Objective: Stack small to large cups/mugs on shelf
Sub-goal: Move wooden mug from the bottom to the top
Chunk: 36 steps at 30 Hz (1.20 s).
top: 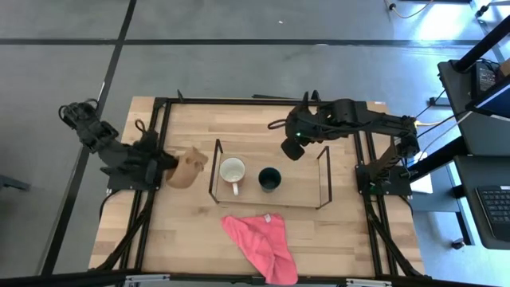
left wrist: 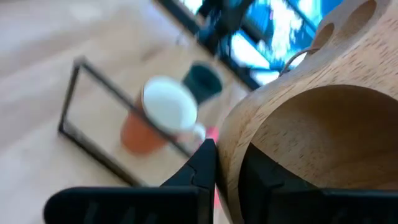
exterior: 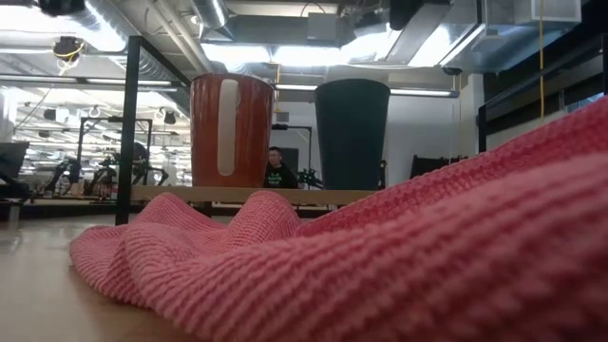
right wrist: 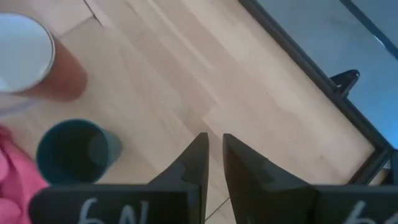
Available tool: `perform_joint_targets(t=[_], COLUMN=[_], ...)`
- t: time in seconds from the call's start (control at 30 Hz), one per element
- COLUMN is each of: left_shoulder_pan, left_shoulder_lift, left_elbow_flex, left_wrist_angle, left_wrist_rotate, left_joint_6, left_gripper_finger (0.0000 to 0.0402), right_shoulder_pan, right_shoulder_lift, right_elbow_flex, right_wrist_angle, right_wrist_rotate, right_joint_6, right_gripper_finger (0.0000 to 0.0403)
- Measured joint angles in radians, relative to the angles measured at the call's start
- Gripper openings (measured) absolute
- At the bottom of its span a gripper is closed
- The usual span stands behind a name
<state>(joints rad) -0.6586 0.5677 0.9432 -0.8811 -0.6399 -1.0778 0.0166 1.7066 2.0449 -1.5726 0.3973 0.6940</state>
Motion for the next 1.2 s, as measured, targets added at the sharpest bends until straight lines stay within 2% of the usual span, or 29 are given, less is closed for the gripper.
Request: perform_joint_targets(t=[0.13, 0.27, 0.43, 0.6, 0.7, 0.97, 1.1, 1.2], left_shoulder_pan=[0.075, 0.168, 0.296, 0.435, 0.510, 0.643, 0.659, 0.668], left_shoulder_lift=[0.056, 0.126, 0.214, 0.311, 0.369, 0.490, 0.524, 0.560], left_elbow_flex=[0.098, 0.182, 0.225, 0.227, 0.228, 0.228, 0.242, 0.290], left_wrist_angle=[0.002, 0.002, 0.018, 0.166, 0.235, 0.300, 0.361, 0.371], left_wrist_rotate=[-0.020, 0.030, 0.178, 0.413, 0.536, 0.752, 0.818, 0.829], left_joint_6=[0.069, 0.164, 0.271, 0.399, 0.462, 0.569, 0.622, 0.691], left_gripper_finger=[0.0032, 0.0032, 0.0032, 0.0032, 0.0032, 0.0032, 0.0032, 0.0032], right_shoulder_pan=[0.013, 0.082, 0.192, 0.290, 0.353, 0.584, 0.720, 0.808], right_shoulder_lift=[-0.026, -0.054, -0.066, -0.066, -0.067, -0.067, -0.067, -0.067], right_elbow_flex=[0.000, 0.000, -0.011, -0.024, -0.023, -0.024, -0.024, -0.023], right_wrist_angle=[0.026, 0.134, 0.368, 0.483, 0.486, 0.479, 0.475, 0.458], right_wrist_rotate=[0.022, 0.085, 0.144, 0.236, 0.348, 0.704, 0.915, 0.963], right_joint_6=[0.053, 0.028, -0.041, -0.028, 0.057, 0.219, 0.211, 0.192], right_gripper_finger=[0.0049, 0.0049, 0.0049, 0.0049, 0.0049, 0.0049, 0.0049, 0.0049])
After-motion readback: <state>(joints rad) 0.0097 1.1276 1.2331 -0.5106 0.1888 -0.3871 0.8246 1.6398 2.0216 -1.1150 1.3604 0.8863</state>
